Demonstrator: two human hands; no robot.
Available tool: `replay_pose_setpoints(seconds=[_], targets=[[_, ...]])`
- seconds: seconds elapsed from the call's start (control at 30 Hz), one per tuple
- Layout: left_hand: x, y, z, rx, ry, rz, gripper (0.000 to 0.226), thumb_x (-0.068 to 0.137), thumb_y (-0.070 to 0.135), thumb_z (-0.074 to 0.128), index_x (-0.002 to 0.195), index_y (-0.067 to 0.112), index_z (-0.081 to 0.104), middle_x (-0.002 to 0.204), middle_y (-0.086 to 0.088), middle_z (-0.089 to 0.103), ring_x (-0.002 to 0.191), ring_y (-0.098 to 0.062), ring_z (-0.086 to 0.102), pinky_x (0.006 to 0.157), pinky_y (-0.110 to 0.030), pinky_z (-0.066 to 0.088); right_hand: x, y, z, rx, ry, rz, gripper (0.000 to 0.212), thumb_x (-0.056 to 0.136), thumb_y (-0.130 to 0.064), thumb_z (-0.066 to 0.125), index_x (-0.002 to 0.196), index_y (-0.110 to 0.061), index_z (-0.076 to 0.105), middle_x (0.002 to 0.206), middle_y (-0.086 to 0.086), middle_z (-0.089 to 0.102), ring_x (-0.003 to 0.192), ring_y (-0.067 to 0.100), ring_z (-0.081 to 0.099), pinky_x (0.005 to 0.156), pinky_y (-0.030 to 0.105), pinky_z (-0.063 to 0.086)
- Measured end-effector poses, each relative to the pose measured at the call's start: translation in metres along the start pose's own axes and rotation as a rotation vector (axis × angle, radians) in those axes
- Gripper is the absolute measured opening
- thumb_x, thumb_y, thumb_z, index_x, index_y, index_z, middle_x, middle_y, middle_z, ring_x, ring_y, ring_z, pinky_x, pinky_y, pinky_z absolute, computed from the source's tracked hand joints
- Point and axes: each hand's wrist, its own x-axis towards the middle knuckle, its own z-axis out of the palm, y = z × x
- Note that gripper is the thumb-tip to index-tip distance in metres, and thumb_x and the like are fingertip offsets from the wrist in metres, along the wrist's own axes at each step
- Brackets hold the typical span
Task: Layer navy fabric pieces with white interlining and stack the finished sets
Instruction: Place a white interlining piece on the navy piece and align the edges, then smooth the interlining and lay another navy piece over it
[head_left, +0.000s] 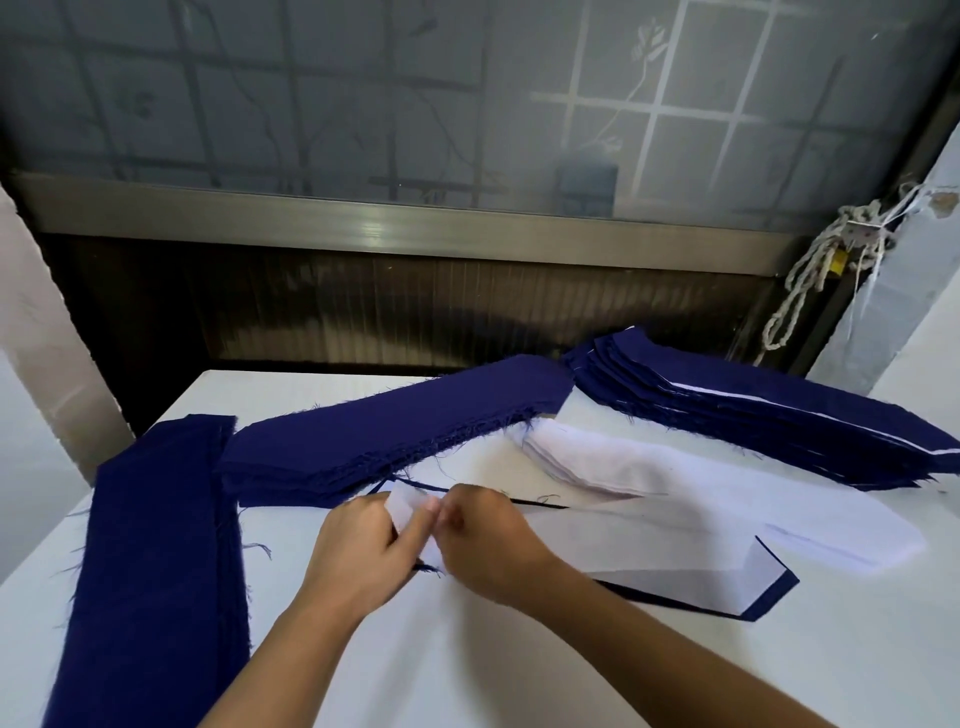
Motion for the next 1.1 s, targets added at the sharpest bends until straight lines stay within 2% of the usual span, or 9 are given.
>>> replay_pose_setpoints(seconds=[0.07,0.1,0.23,0.43,0.6,0.73,0.83,0.97,1.1], targets=[[0.001,0.001,0.002,-0.007,0.019,0.008,0.043,0.097,0.038,0.052,0.06,0.018,0.044,0.054,0.004,0.052,0.056,-0.015,0.05,0.053,-0.034,0.04,0.002,0.007,0.003,0.008,0.074,-0.061,0.008,0.092,-0.02,0.048,0.098,-0.021,0.053,0.102,-0.002,0.058,0.094,0.017,0.05,0.086,0.03,0.041],[0.001,0.002,0.002,-0.023,0.035,0.024,0.04,0.096,0.031,0.055,0.061,0.019,0.041,0.054,0.003,0.049,0.056,-0.017,0.047,0.052,-0.035,0.038,0.004,0.012,0.003,0.007,0.09,-0.075,0.021,0.09,-0.016,0.049,0.109,-0.024,0.05,0.11,-0.005,0.055,0.101,0.015,0.046,0.091,0.03,0.036],[0.0,0.005,0.0,-0.096,0.109,0.07,0.033,0.098,0.035,0.048,0.068,0.02,0.047,0.055,0.002,0.044,0.055,-0.019,0.043,0.051,-0.038,0.037,0.009,0.032,-0.004,-0.018,0.038,-0.089,0.055,0.081,-0.01,0.047,0.133,-0.025,0.038,0.115,-0.006,0.055,0.11,0.014,0.047,0.096,0.03,0.023],[0.0,0.004,0.0,-0.173,0.207,-0.078,0.022,0.096,0.033,0.061,0.075,0.028,0.059,0.054,0.006,0.052,0.053,-0.013,0.051,0.049,-0.028,0.038,-0.006,0.073,-0.029,-0.149,0.086,-0.059,0.056,0.079,-0.011,0.049,0.133,-0.024,0.041,0.113,0.002,0.061,0.104,0.015,0.052,0.098,0.027,0.02],[0.003,0.003,-0.003,-0.17,0.231,-0.213,0.037,0.09,0.04,0.067,0.062,0.031,0.046,0.045,0.008,0.043,0.046,-0.011,0.043,0.048,-0.029,0.033,-0.04,0.121,-0.07,-0.299,0.156,0.041,0.053,0.079,-0.016,0.053,0.13,-0.028,0.044,0.103,-0.002,0.062,0.1,0.016,0.053,0.089,0.024,0.017],[0.003,0.002,-0.001,-0.082,0.193,-0.232,0.032,0.095,0.037,0.061,0.066,0.03,0.05,0.051,0.009,0.054,0.049,-0.01,0.05,0.047,-0.027,0.032,-0.074,0.159,-0.096,-0.443,0.241,0.102,0.052,0.069,-0.009,0.055,0.12,-0.016,0.06,0.087,0.001,0.065,0.087,0.026,0.063,0.094,0.037,0.025],[0.005,0.0,0.001,0.022,0.153,-0.247,0.034,0.097,0.03,0.056,0.066,0.023,0.046,0.048,0.004,0.047,0.049,-0.014,0.048,0.047,-0.029,0.03,-0.097,0.182,-0.108,-0.46,0.355,0.18,0.051,0.06,-0.013,0.049,0.107,-0.01,0.067,0.075,0.001,0.064,0.076,0.031,0.064,0.089,0.046,0.033],[0.005,0.001,0.002,0.132,0.105,-0.23,0.037,0.093,0.024,0.057,0.061,0.02,0.038,0.049,0.003,0.046,0.05,-0.019,0.048,0.046,-0.029,0.03,-0.115,0.196,-0.115,-0.376,0.431,0.394,0.049,0.065,-0.022,0.054,0.113,-0.015,0.061,0.09,0.0,0.067,0.091,0.028,0.058,0.098,0.041,0.023],[0.005,0.002,0.003,0.146,0.09,-0.25,0.036,0.09,0.025,0.058,0.062,0.016,0.039,0.05,0.001,0.047,0.051,-0.022,0.049,0.047,-0.031,0.032,-0.12,0.194,-0.112,-0.275,0.555,0.484,0.047,0.067,-0.025,0.045,0.112,-0.015,0.057,0.089,-0.001,0.066,0.085,0.026,0.057,0.1,0.04,0.023]])
